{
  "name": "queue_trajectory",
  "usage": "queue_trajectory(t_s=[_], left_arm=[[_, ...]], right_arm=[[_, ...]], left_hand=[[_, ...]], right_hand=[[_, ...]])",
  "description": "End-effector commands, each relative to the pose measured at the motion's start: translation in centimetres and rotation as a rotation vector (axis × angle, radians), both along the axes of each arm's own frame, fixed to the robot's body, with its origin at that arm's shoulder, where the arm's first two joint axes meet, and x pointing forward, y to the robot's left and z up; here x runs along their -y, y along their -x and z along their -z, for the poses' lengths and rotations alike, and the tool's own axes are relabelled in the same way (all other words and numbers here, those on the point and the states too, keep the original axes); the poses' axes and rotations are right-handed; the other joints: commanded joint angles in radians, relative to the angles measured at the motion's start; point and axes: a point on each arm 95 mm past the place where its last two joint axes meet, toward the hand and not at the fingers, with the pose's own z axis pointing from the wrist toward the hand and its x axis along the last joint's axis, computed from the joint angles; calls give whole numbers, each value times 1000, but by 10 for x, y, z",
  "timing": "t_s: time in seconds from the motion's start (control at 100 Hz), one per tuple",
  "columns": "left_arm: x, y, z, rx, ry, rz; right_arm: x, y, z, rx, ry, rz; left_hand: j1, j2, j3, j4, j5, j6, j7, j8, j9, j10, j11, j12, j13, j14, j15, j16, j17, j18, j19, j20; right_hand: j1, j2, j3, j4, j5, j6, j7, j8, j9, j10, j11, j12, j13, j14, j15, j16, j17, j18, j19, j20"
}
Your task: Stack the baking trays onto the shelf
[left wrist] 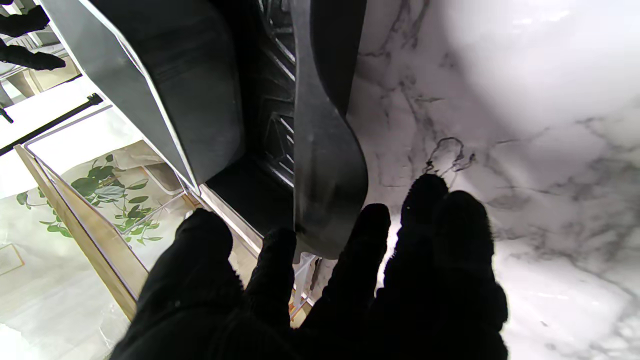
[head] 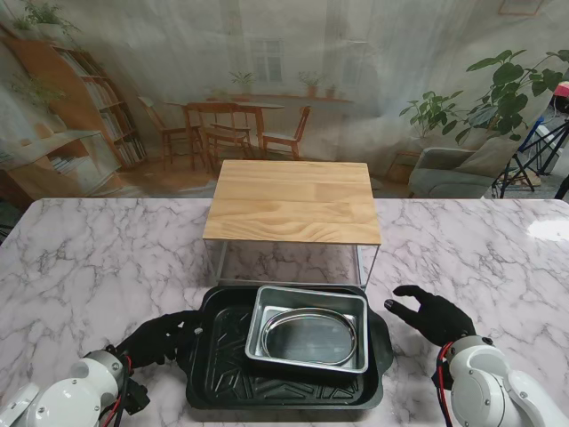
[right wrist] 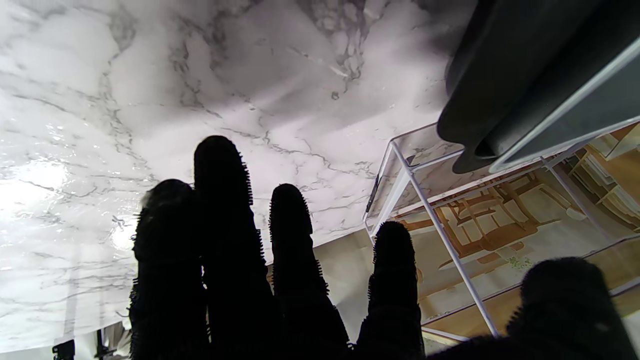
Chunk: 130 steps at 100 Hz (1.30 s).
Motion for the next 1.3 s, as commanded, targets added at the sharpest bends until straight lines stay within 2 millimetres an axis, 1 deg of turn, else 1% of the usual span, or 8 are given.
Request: queue_trajectory(t_s=[0.0,0.3,0.43,0.52,0.78,0.83,1.07,1.29], left_arm=[[4,3,0,-14,11,12],[4,3,0,-21,20,11],[5,3,1,-24,22,14],[5,3,1,-23,23,15],[7,4,3,-32,30,18],[7,4,3,-34,30,19],[8,4,3,-38,33,21],[12,5,3,-52,42,36]], right_arm=[[-2,2,-1,-17,-16,0],[-6,2,1,-90,-48,9],[-13,2,-2,-116,-79,0],[-20,3,-6,-126,-95,-23],[-38,6,-4,-211,-96,-59],[-40,6,-3,-223,-103,-56],[-43,5,-1,-263,-106,-49],[-52,5,-4,-318,-146,-75]], left_hand=[[24,19,-29,-21,4,-41,11,12,32,-15,26,11,-12,96,-5,-5,2,-14,-11,-6],[21,19,-30,-20,2,-38,9,15,29,-16,27,17,-11,96,-1,-7,2,-14,-11,-6],[21,20,-30,-20,3,-36,9,17,29,-15,26,18,-11,98,0,-7,6,-10,-12,-7],[21,20,-30,-20,5,-35,10,18,28,-16,26,18,-12,98,0,-7,6,-9,-13,-8],[23,18,-30,-20,12,-34,11,20,38,-13,26,18,-12,98,-3,-9,5,-9,-15,-9],[23,18,-30,-20,15,-35,12,20,44,-12,27,18,-8,97,-2,-9,6,-9,-15,-10],[26,16,-29,-20,20,-30,12,19,53,-12,20,15,-6,100,-4,-11,5,-9,-15,-10],[39,13,-26,-18,28,-21,14,20,64,6,8,7,4,103,-7,-15,17,4,-23,-15]], right_hand=[[21,55,-42,24,-64,45,-23,16,-55,-15,-19,3,-35,32,-65,-10,-16,35,-13,-14],[38,90,-93,36,-122,159,-92,0,-22,33,-67,-56,-26,55,-106,-21,-21,53,-20,-19],[64,88,-90,39,-116,171,-93,-1,-9,34,-67,-62,-28,60,-113,-24,-25,57,-25,-20],[84,90,-102,42,-114,178,-98,-4,-34,31,-106,-92,-41,57,-141,-36,-38,61,-44,-28],[117,102,-125,45,-119,209,-109,-11,-14,56,-117,-119,-34,68,-170,-49,-47,50,-71,-45],[138,112,-156,47,-116,213,-112,-14,-14,59,-116,-129,-24,77,-177,-52,-36,56,-75,-54],[145,110,-160,49,-120,215,-107,-13,21,57,-82,-120,68,117,-165,-57,69,105,-56,-61],[158,105,-157,50,-118,230,-100,-16,91,75,-14,-90,157,123,-126,-51,163,120,-11,-62]])
